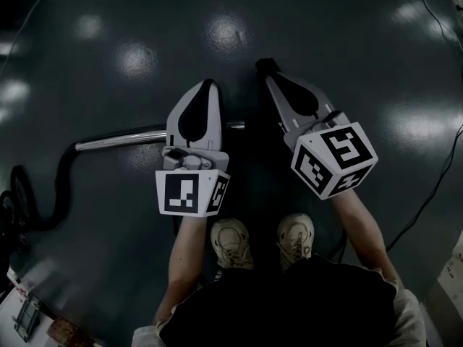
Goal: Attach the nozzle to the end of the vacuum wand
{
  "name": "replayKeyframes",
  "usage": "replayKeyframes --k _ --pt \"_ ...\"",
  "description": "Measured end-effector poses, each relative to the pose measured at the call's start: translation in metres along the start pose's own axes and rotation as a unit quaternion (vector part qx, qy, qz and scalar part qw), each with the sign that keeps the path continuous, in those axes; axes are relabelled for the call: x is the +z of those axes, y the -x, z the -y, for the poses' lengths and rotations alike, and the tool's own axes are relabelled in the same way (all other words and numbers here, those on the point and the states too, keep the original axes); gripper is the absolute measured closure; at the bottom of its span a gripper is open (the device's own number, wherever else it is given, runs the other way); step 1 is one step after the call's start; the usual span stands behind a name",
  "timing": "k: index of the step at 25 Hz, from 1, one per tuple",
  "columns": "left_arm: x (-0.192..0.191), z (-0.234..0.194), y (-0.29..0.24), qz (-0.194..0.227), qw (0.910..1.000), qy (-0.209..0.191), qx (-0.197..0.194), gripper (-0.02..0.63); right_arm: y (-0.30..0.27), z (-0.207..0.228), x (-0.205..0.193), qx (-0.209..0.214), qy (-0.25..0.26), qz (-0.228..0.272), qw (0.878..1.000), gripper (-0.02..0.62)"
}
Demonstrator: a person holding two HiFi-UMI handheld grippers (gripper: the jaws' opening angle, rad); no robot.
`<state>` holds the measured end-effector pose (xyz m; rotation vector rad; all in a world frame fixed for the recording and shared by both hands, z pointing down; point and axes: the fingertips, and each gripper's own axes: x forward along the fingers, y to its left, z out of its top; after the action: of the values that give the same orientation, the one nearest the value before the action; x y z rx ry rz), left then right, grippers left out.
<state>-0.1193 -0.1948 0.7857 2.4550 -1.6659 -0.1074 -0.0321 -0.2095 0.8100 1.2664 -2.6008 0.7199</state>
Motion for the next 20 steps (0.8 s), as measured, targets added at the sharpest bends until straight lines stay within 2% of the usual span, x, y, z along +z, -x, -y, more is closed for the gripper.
replayKeyframes --k 6,9,13,16,18,20 --pt "0.004 -0.023 -0.007 0.018 0.9994 -0.004 0.029 0.606 -0.009 0.018 0.010 -0.008 -0.017 0.026 0.999 0.589" --pt "0.014 -0.038 -0.014 0.033 0.9983 0.017 0.045 0.606 -0.016 0.031 0.019 -0.015 -0.042 0.037 0.998 0.591" --pt "0.027 -0.038 -0.026 0.048 0.9954 0.055 0.061 0.606 -0.015 0.052 0.030 -0.017 -0.069 0.046 0.996 0.590" --pt "0.039 -0.045 -0.027 0.051 0.9959 0.041 0.062 0.606 -0.019 0.049 0.039 -0.023 -0.075 0.055 0.995 0.590" --pt "0.060 -0.049 -0.023 0.042 0.9974 0.024 0.053 0.606 -0.015 0.035 0.058 -0.030 -0.084 0.057 0.994 0.591" --pt "0.115 -0.045 -0.023 0.042 0.9978 0.007 0.052 0.606 0.004 0.014 0.110 -0.027 -0.088 0.063 0.994 0.591"
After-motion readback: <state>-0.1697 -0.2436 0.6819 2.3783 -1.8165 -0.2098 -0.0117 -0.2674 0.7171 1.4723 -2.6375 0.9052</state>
